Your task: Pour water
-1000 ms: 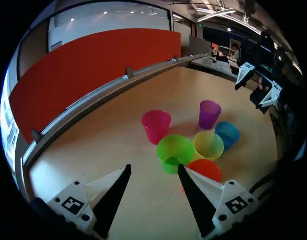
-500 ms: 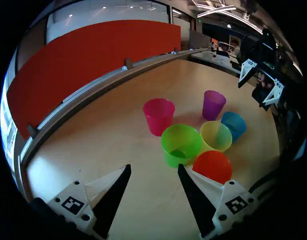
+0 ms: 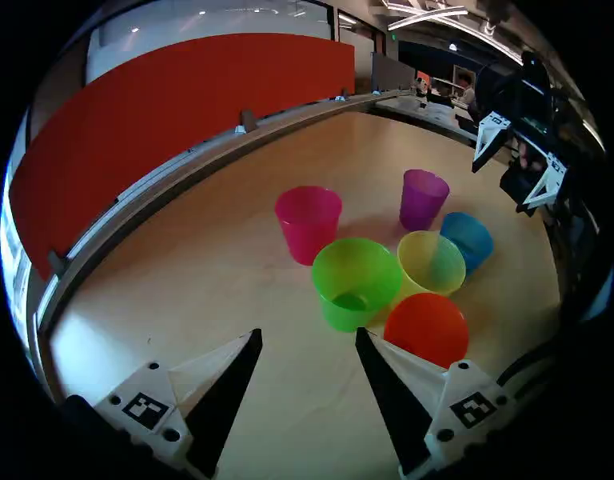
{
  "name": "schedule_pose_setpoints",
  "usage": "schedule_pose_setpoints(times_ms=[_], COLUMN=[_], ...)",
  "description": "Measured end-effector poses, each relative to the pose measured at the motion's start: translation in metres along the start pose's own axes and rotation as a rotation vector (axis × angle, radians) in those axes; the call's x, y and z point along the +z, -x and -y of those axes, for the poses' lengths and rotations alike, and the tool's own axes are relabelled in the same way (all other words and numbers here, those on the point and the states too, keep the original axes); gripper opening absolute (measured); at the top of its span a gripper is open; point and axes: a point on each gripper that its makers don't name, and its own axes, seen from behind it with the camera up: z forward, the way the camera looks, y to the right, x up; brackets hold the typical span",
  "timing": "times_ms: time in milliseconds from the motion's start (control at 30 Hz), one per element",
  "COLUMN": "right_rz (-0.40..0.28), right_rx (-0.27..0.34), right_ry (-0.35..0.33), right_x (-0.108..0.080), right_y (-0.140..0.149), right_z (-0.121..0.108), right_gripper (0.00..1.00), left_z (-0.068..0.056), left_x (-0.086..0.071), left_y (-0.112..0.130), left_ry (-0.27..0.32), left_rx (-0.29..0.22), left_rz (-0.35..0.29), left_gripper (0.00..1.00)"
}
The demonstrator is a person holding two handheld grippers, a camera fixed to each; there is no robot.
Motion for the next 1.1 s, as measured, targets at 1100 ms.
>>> schedule_pose_setpoints(times_ms=[1100], right_rz=[0.052], right_rx=[-0.005], right_ry=[0.003], right_x=[0.026], right_y=[0.038], right_z=[0.003], right_gripper=[0.99], left_z=[-0.034], left_x=[0.016], left_y=[-0.007], left_ry=[0.091], left_rx=[0.062], left_rz=[-0.01], left_gripper=[0.86])
